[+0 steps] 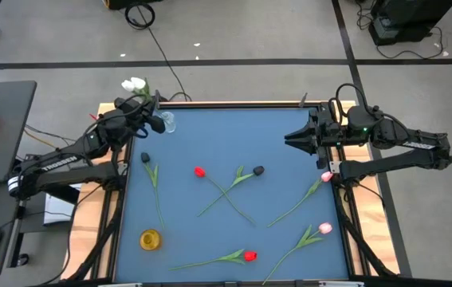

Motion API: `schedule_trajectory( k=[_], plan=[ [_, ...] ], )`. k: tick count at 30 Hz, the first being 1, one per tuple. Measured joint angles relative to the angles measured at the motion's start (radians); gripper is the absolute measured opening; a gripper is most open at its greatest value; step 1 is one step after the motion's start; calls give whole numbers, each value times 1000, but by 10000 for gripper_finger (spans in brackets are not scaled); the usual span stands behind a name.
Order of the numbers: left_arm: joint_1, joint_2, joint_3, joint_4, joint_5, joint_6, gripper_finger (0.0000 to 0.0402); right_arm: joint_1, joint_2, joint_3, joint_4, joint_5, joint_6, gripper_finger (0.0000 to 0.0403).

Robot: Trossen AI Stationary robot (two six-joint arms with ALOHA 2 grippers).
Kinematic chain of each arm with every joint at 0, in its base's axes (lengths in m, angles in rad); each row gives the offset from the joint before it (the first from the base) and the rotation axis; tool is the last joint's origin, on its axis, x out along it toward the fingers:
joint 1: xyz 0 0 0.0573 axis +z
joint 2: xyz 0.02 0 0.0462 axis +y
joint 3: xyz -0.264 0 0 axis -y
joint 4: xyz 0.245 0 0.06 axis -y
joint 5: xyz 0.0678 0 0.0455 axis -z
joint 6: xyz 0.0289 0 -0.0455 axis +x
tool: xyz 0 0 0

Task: Sort flowers into vase by color
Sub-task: Put the white tulip into the transparent vase

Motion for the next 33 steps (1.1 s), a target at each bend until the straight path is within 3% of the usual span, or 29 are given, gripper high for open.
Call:
schedule_trajectory(
  k=[7, 13, 24, 33],
  plan=[
    [59, 22, 0, 48, 26, 3, 12, 0, 0, 0, 0, 0, 0, 84],
    [152, 84, 0, 86, 127, 3, 12, 0, 0, 0, 0, 0, 0, 84],
    [230, 135, 1, 116, 133, 53, 12, 0, 0, 0, 1, 0, 0, 84],
    [275, 191, 0, 119, 206, 32, 12, 0, 0, 0, 1, 0, 0, 84]
  ],
)
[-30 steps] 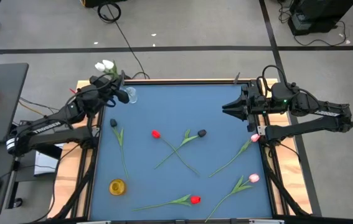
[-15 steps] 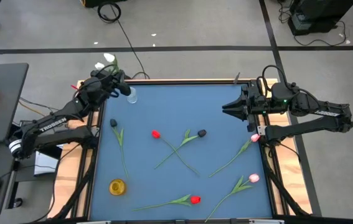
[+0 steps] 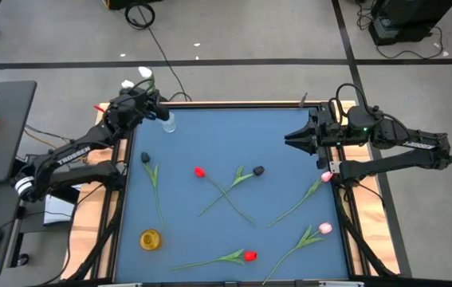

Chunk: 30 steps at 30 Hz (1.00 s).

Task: Sort flowers into vase by color
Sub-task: Put the white tulip into the transparent vase

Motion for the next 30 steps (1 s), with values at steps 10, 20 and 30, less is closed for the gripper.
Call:
schedule_trajectory(
  k=[10, 20, 30],
  plan=[
    [0, 50, 0, -84, 2, -98, 47, 0, 0, 0, 1, 0, 0, 84],
    [3, 51, 68, -302, 35, -134, 110, 0, 0, 0, 2, 0, 0, 84],
    [-26, 51, 244, -590, 67, -93, 146, 0, 0, 0, 5, 0, 0, 84]
  ],
)
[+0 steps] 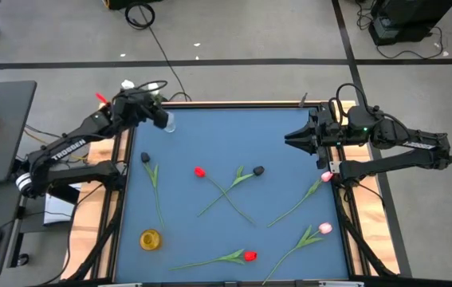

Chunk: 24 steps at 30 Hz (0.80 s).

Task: Sort flowers into vase by color
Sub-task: Put the white tulip into the transparent vase, then put the right black tulip into the transparent vase

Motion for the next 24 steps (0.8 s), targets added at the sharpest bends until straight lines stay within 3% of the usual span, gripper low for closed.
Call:
schedule_trajectory(
  k=[14, 24],
  plan=[
    [-87, 0, 303, -349, -3, 125, 147, 0, 0, 0, 0, 0, 0, 84],
    [-174, -1, 474, -509, -65, 245, 147, 0, 0, 0, 0, 0, 0, 84]
  ],
)
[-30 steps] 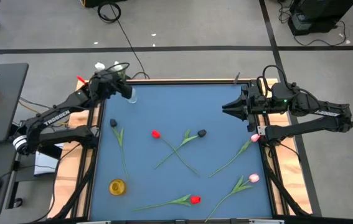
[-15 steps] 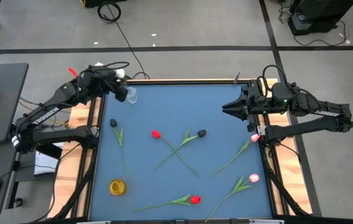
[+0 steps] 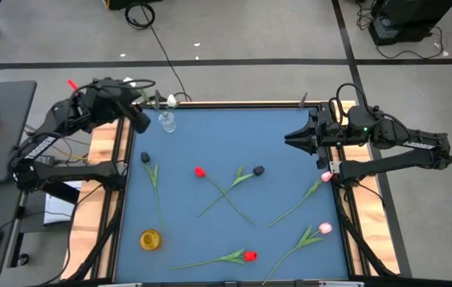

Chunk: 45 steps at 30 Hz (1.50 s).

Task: Sort flowers into vase by color
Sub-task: Put the right black tulip into the transparent vase

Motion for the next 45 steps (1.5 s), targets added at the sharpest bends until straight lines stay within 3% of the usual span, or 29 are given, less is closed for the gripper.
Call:
schedule_trajectory(
  k=[5, 13, 19, 24, 32, 40, 45],
  plan=[
    [-89, 0, 24, -60, 5, -55, 147, 0, 0, 0, 0, 0, 0, 84],
    [-335, 9, 10, -150, 60, -306, 146, 0, 0, 0, 0, 0, 0, 84],
    [-566, 9, -133, 43, 106, -465, 146, 0, 0, 0, 0, 0, 0, 84],
    [-659, 8, -250, 291, 99, -520, 146, 0, 0, 0, 0, 0, 0, 84],
    [-727, 16, -353, 615, 74, -460, 146, 0, 0, 0, 0, 0, 0, 84],
    [-758, 45, -355, 741, 74, -276, 146, 0, 0, 0, 0, 0, 0, 84],
    [-750, 52, -355, 757, 74, -253, 146, 0, 0, 0, 0, 0, 0, 84]
  ],
)
